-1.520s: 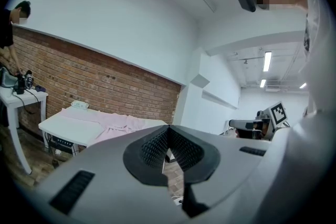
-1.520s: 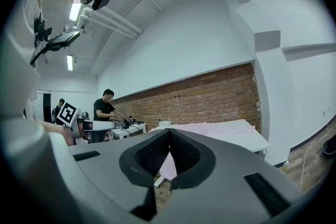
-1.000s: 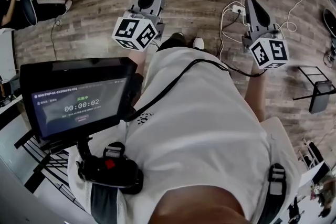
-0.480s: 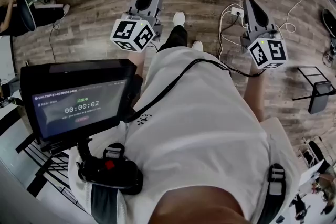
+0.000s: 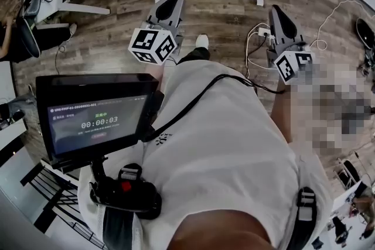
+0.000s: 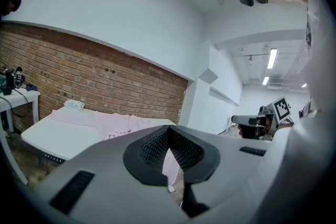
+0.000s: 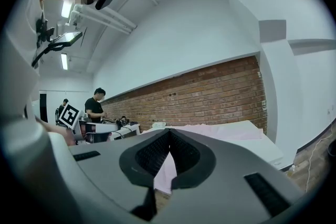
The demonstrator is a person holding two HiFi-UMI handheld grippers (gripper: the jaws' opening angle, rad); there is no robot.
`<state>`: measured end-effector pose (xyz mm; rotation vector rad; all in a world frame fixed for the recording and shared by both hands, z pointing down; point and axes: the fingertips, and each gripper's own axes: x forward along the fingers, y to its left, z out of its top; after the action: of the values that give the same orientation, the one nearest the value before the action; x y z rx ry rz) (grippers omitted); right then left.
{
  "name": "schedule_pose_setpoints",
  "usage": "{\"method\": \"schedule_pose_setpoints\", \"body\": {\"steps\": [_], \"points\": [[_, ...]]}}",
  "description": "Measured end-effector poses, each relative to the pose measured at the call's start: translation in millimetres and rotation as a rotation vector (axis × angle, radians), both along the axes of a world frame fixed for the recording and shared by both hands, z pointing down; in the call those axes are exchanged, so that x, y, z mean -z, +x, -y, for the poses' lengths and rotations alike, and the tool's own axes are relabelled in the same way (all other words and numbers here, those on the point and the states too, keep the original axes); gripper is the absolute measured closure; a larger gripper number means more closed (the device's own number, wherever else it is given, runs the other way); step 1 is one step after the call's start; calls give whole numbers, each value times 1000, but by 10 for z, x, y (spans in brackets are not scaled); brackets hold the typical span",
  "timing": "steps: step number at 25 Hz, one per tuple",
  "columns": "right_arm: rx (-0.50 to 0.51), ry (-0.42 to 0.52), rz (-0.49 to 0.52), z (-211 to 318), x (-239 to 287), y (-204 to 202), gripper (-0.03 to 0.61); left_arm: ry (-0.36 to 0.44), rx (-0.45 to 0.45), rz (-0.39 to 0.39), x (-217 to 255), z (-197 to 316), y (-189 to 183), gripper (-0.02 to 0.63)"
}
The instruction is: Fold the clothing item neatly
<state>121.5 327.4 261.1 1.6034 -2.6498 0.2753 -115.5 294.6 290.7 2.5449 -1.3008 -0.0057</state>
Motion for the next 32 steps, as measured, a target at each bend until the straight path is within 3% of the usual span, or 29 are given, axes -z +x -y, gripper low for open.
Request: {"method": "schedule_pose_setpoints", "body": {"steps": [10,20,26,32], "points": [[-79,2,-18,939,65,-392,575,-9,-72,-34,6,1179,-337,620],[-130,-37,-23,1702,-64,-240,575,-29,-109,-8,-126,2031,-160,620],[-97,-36,-30,1951,-64,-154,575,-18,-77,-34,-21,2234,-111,620],[-30,-32,-39,2624,-40,22,575,-22,-11,-26,-17,2720,-15,620]]}}
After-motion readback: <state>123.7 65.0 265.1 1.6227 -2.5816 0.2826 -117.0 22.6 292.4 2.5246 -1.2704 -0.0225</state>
